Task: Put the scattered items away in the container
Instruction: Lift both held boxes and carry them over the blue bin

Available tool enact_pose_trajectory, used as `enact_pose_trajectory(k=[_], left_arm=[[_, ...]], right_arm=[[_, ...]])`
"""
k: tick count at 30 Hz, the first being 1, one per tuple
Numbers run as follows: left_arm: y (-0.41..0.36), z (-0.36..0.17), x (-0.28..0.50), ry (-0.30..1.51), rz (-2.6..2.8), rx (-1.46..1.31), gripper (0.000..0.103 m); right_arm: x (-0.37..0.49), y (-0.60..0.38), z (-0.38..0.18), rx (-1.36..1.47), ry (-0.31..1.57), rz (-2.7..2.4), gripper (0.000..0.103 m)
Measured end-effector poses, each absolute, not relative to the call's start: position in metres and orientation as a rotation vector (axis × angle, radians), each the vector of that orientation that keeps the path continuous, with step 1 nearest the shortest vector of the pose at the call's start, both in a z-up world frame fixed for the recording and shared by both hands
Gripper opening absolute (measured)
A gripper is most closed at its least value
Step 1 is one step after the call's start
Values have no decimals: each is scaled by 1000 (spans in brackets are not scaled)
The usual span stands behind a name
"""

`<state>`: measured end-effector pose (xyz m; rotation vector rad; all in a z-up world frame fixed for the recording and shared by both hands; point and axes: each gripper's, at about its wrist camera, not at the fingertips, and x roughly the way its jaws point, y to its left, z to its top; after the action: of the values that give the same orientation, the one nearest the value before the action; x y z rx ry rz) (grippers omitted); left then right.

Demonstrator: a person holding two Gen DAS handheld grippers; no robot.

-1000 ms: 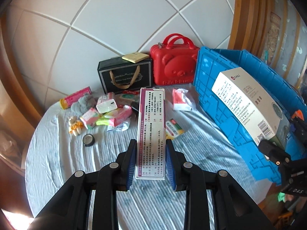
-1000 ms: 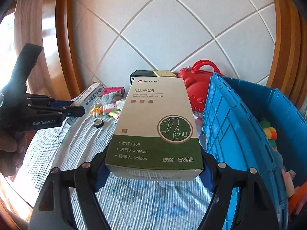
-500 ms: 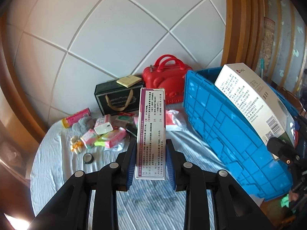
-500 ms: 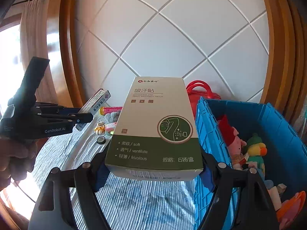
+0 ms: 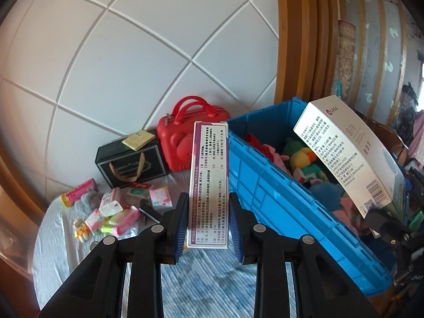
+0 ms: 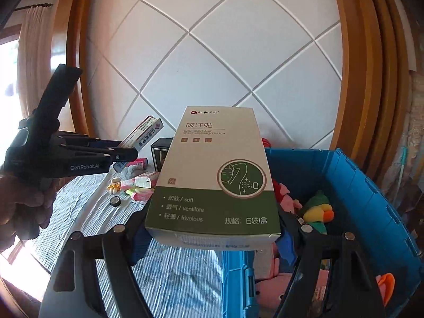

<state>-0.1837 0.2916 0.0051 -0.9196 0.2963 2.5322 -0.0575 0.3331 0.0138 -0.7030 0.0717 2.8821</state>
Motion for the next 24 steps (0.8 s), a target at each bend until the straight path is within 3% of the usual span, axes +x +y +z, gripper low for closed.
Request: enact_pose_trajectory(k=[24], left_arm=[[497, 18, -205, 384, 2275, -836, 28]], right_arm=[[-4, 516, -2, -757, 229, 2567, 76]])
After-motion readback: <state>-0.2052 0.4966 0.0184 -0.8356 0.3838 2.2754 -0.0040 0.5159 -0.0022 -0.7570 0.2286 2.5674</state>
